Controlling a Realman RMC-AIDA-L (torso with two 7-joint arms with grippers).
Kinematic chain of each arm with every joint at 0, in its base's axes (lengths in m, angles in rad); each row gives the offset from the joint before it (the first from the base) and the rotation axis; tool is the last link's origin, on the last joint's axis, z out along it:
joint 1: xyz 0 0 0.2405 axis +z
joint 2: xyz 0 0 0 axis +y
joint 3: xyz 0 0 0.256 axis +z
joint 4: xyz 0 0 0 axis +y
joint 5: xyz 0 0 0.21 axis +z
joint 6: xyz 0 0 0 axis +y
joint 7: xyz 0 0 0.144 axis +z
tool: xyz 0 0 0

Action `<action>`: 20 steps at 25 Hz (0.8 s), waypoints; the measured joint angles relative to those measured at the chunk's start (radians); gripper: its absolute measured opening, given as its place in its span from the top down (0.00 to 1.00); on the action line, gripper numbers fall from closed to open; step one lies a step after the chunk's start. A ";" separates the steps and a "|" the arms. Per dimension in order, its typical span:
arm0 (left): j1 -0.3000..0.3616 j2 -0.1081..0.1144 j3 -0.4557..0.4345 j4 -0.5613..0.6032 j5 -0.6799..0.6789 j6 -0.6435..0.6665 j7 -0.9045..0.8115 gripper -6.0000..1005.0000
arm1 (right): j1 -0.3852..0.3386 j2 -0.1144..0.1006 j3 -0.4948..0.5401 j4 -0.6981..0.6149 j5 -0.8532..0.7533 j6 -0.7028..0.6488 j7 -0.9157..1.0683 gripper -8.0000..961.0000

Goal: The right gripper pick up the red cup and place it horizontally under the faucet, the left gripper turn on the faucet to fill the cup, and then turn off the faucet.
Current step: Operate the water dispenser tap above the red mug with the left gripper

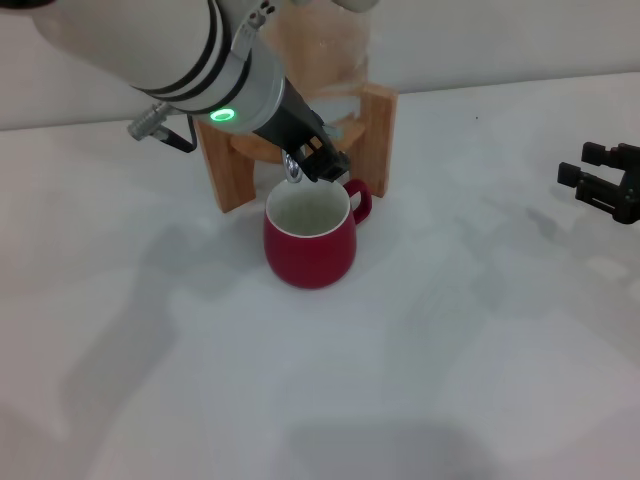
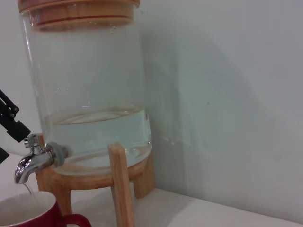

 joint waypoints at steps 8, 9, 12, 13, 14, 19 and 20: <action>-0.002 0.000 0.019 -0.002 0.006 0.002 0.000 0.50 | -0.003 0.000 0.000 0.000 0.000 0.000 0.000 0.51; -0.002 0.000 0.023 -0.001 0.006 0.001 -0.001 0.50 | -0.003 0.000 0.000 0.000 0.002 0.000 0.000 0.51; -0.001 0.000 0.033 0.007 0.002 -0.004 -0.004 0.50 | -0.005 -0.001 0.000 0.000 0.009 0.000 0.000 0.51; 0.002 0.000 0.038 0.014 0.001 -0.006 -0.005 0.50 | -0.006 -0.001 0.000 0.001 0.009 0.000 0.000 0.51; 0.005 0.000 0.043 0.023 0.000 -0.007 -0.007 0.50 | -0.006 -0.001 0.000 0.001 0.009 0.000 0.000 0.51; 0.015 0.000 0.062 0.050 -0.002 -0.010 -0.010 0.50 | -0.006 -0.001 0.000 0.002 0.010 0.000 0.001 0.51; 0.016 0.000 0.064 0.052 -0.003 -0.011 -0.010 0.50 | -0.006 -0.001 0.000 0.002 0.011 0.000 0.001 0.51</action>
